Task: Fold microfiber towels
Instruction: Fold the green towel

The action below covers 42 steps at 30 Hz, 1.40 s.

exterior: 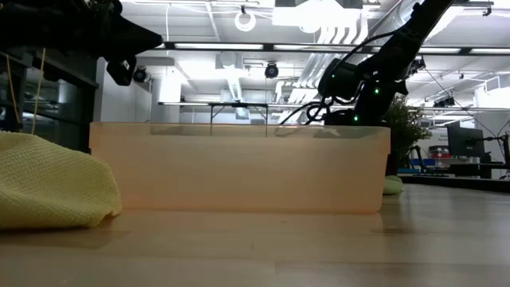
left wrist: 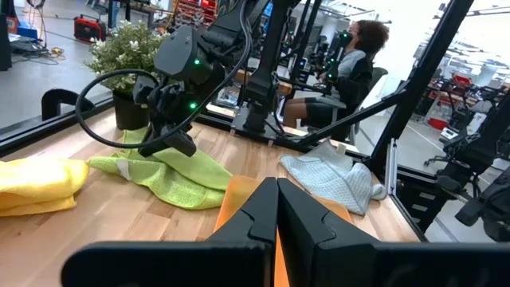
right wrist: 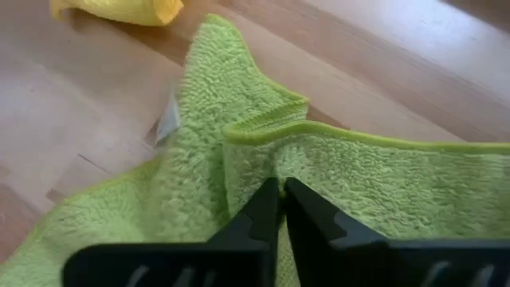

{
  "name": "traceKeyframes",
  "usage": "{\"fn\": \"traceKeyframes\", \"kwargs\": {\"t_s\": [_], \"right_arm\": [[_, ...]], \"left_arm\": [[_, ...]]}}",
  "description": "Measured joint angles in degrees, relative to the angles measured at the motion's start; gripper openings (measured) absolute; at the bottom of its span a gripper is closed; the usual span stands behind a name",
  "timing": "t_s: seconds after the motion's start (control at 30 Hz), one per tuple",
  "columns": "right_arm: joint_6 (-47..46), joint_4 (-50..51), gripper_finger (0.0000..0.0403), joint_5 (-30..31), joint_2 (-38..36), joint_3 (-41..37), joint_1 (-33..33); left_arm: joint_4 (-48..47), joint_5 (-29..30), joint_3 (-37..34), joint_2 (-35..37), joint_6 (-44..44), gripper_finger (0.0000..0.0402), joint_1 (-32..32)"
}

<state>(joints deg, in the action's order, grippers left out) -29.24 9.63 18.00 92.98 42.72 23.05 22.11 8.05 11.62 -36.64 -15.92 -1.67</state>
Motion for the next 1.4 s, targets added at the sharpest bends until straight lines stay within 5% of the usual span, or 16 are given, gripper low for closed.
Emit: {"fn": "traceKeyframes", "kwargs": {"t_s": [0.47,0.63,0.83,1.1,1.4], "right_arm": [[6.7,-8.9,0.0002,0.6,-21.5,0.0,-4.4],[9.2,-15.5,0.0001,-5.5,-24.1,0.0,-5.1],[12.3,-16.1,0.0001,-13.1,-23.2,0.0,-5.5],[12.8,-19.2,0.0,-13.7,-22.4,0.0,-6.0],[12.8,-19.4,0.0,-13.9,-22.4,0.0,-6.0]], "left_arm": [[8.8,5.4,0.0,-2.6,7.8,0.0001,-1.2],[9.5,7.2,1.9,-7.5,10.1,0.0001,-4.3],[9.5,5.7,6.5,-17.4,11.8,0.0001,-8.1],[9.5,5.4,16.9,-35.9,18.3,0.0006,-12.4],[9.4,2.4,27.3,-55.1,20.6,0.01,-15.0]]}}
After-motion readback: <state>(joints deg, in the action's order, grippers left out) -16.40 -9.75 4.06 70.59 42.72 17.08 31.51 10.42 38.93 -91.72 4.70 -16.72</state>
